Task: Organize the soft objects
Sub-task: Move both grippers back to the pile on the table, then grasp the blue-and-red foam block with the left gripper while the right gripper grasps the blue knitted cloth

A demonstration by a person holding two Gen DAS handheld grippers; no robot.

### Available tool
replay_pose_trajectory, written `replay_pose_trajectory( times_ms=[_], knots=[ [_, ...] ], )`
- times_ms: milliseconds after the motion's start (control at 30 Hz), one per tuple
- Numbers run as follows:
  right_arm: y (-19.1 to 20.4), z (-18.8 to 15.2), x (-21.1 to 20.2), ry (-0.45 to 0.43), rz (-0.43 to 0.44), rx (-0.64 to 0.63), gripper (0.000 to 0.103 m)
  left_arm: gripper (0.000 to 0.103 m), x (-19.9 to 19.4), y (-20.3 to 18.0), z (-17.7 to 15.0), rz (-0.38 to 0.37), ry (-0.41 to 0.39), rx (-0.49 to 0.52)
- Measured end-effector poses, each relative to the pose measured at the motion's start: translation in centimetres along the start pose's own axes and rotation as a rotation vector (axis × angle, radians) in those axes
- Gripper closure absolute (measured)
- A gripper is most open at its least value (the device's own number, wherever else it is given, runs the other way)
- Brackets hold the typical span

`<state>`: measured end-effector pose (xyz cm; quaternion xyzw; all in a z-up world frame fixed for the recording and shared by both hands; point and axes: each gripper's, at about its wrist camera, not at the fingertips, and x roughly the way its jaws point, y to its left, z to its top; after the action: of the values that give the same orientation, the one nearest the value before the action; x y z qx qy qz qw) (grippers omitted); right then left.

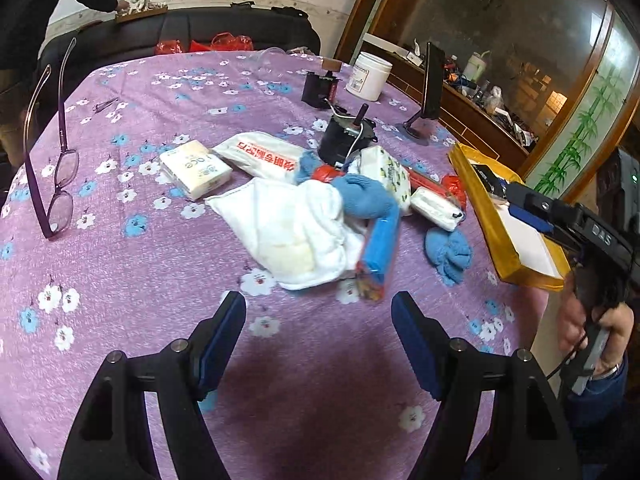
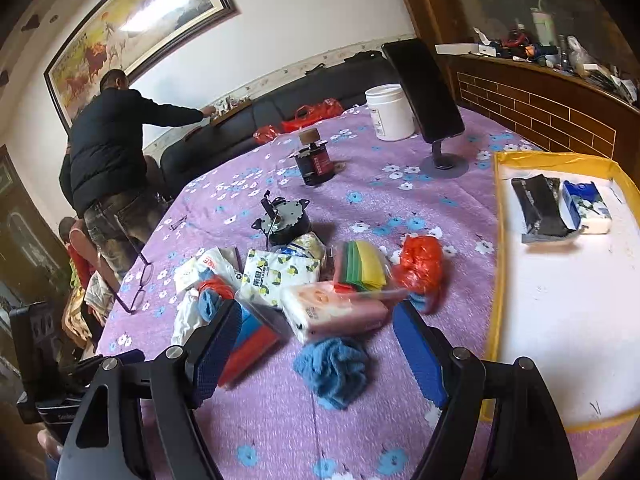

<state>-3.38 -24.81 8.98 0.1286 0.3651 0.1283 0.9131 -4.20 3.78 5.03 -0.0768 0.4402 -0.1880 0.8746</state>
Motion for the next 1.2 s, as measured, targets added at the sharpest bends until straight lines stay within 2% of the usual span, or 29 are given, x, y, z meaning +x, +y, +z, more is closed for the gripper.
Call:
replay_pose_trajectory(
  times_ms=[133, 300, 400, 500, 633, 700, 733, 800, 833, 867, 1000, 1200],
  knots=[
    [-0.5, -0.1, 1.0, 0.015, -0.033, 0.011, 0.021, 0.024, 0.5, 0.9, 0.1, 0.004, 0.024, 0.022],
    [-1.0, -0.1, 1.6, 0.011, -0.026, 0.006, 0.021, 0.024, 1.5, 0.6, 0.6, 0.015, 0.057, 0.029],
    [-1.5, -0.4, 1.5, 0.009, -0.012, -0.007, 0.021, 0.024, 1.5, -1.1, 0.8, 0.014, 0.052, 0.046],
    [-2.0, -0.7, 0.8, 0.000, -0.013, -0.033, 0.021, 0.024, 0.3, -3.6, 1.1, 0.023, 0.004, 0.090],
    [-3.0, -1.5, 0.2, 0.002, 0.008, -0.054, 0.021, 0.025, 1.2, -7.1, 1.9, 0.093, 0.001, 0.198],
    [-3.3, -2.1, 0.1, 0.023, 0.029, -0.075, 0.021, 0.035, 2.9, -8.3, 2.1, 0.127, 0.027, 0.236],
    [-3.4, -2.4, 0.0, 0.025, 0.033, -0.084, 0.021, 0.045, 3.9, -8.8, 2.2, 0.136, 0.040, 0.251],
    [-3.6, -2.9, -0.3, 0.037, 0.047, -0.099, 0.021, 0.047, 6.3, -9.2, 2.4, 0.168, 0.077, 0.258],
    [-3.6, -3.2, -0.4, 0.043, 0.053, -0.109, 0.021, 0.056, 7.2, -9.2, 2.6, 0.190, 0.090, 0.256],
    [-3.5, -3.5, -0.5, 0.046, 0.054, -0.119, 0.021, 0.059, 7.9, -9.3, 2.7, 0.192, 0.100, 0.258],
    [-2.4, -4.2, -0.2, 0.069, 0.069, -0.196, 0.021, 0.057, 10.1, -9.7, 3.6, 0.190, 0.117, 0.272],
    [-1.0, -4.4, 2.2, 0.121, 0.062, -0.273, 0.021, 0.057, 10.4, -10.0, 3.4, 0.182, 0.123, 0.276]
  ],
)
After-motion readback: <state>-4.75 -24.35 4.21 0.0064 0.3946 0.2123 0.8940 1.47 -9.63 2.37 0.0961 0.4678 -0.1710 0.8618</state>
